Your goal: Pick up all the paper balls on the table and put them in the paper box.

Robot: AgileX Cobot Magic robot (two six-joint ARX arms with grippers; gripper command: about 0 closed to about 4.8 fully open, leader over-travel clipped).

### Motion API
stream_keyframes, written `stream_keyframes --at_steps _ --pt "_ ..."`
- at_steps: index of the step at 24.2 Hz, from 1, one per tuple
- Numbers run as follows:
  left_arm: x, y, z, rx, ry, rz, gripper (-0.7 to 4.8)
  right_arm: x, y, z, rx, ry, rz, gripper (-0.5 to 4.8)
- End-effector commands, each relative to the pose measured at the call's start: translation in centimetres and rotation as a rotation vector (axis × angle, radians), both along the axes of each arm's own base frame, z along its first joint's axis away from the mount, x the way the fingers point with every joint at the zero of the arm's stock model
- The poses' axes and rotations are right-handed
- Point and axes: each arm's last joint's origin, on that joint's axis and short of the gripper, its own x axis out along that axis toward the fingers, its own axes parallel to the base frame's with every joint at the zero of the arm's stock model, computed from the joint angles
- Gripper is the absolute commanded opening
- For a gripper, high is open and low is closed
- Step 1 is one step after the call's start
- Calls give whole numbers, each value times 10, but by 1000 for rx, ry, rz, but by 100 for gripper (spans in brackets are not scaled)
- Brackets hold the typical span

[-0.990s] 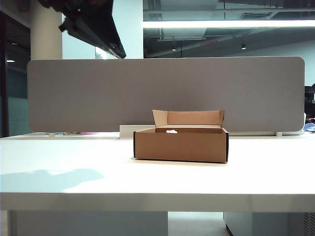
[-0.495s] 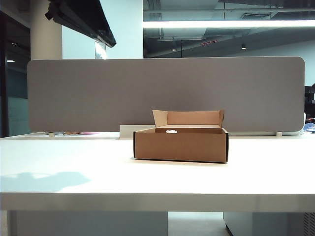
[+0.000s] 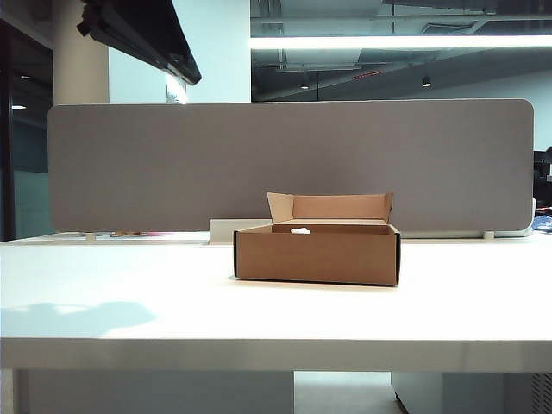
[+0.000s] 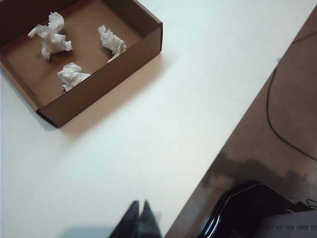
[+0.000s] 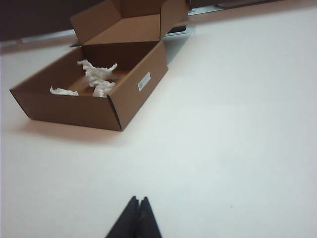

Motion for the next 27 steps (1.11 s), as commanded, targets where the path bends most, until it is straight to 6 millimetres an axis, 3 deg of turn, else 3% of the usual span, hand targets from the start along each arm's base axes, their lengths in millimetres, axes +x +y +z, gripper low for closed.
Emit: stream_keyframes --at_steps 1,15,27 --pt "0 0 2 -8 -27 -18 -6 0 0 -3 -13 10 13 -4" --pt "4 -3 9 -61 -95 -8 -6 0 -1 -2 -13 8 -1 -4" --pt "4 -3 9 -67 -88 -1 -6 -1 -21 4 -4 -65 -208 -4"
